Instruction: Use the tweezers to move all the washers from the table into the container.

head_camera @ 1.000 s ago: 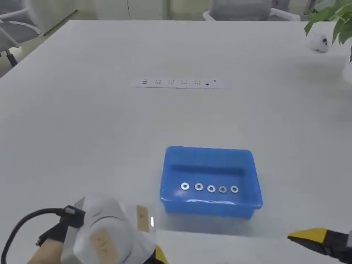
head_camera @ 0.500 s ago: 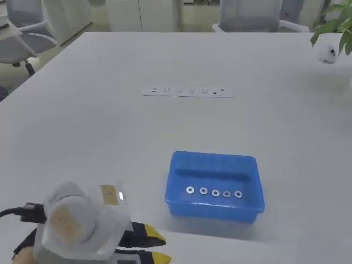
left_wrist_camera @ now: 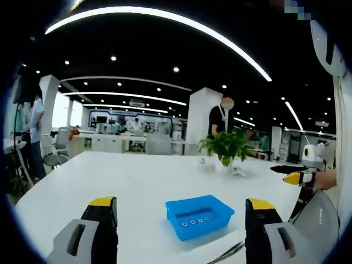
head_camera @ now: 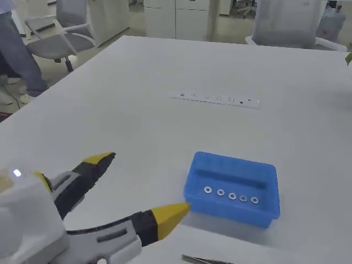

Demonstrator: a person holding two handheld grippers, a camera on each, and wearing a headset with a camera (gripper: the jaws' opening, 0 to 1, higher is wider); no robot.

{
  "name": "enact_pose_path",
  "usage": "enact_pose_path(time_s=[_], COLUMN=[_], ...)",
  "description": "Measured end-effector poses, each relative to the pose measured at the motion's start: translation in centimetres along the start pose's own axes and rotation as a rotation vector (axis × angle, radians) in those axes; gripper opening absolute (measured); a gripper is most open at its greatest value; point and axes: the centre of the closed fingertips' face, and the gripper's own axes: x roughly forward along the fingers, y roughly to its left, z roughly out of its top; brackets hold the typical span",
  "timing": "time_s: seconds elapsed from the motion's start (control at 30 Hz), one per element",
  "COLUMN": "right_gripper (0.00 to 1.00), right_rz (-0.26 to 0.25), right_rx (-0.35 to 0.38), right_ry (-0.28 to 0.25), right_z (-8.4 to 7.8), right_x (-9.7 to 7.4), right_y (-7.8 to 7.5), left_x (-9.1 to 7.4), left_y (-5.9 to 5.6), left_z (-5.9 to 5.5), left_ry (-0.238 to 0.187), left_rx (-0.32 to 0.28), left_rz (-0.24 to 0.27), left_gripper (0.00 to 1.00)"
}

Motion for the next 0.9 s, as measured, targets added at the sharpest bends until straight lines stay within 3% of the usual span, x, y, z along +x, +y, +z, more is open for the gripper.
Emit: enact_pose_path(time_s=[0.03,0.07,0.17,0.2,0.23,0.3,0.47,0.63,0.73,0.9], right_gripper=[0.99,0.99,0.99,0.99,0.99,0.99,0.99,0.99,0.99,0.99], right_rz=[-0.017,-0.018,-0.022,-0.035,-0.043,-0.054,-0.049,-0.057,-0.061,-0.097], right_rx=[0.006,0.002,0.006,-0.010,-0.043,-0.109,-0.089,-0.083,-0.082,-0.054], right_ry=[-0.005,-0.010,-0.020,0.043,0.053,0.044,0.065,0.083,0.098,0.074], right_z=[0.0,-0.1,-0.9,-2.1,-2.2,-1.8,-2.3,-2.7,-3.1,-2.6], right_x=[-0.1,-0.1,0.0,-0.1,-0.1,-0.1,0.3,0.2,0.2,-0.2], right_y=[-0.2,-0.2,-0.6,-1.0,-1.1,-1.1,-0.9,-1.0,-1.2,-1.8], left_x=[0.0,-0.2,-0.1,0.0,0.1,0.2,0.4,0.4,0.5,0.7], left_y=[0.0,0.2,0.4,0.4,0.5,0.6,0.6,0.9,1.6,0.9], left_z=[0.1,0.1,-0.2,-0.2,-0.1,0.0,0.2,-0.4,-1.5,-1.9], left_ry=[-0.004,-0.021,-0.072,-0.076,-0.092,-0.089,-0.128,-0.095,-0.047,-0.019], left_rx=[0.007,-0.009,-0.065,-0.060,-0.041,-0.028,-0.046,-0.031,-0.044,-0.022], left_rz=[0.005,0.043,0.071,0.075,0.081,0.084,0.067,0.087,0.113,0.082], left_gripper=[0.98,0.99,0.99,0.99,0.99,0.99,0.99,0.99,0.99,0.99])
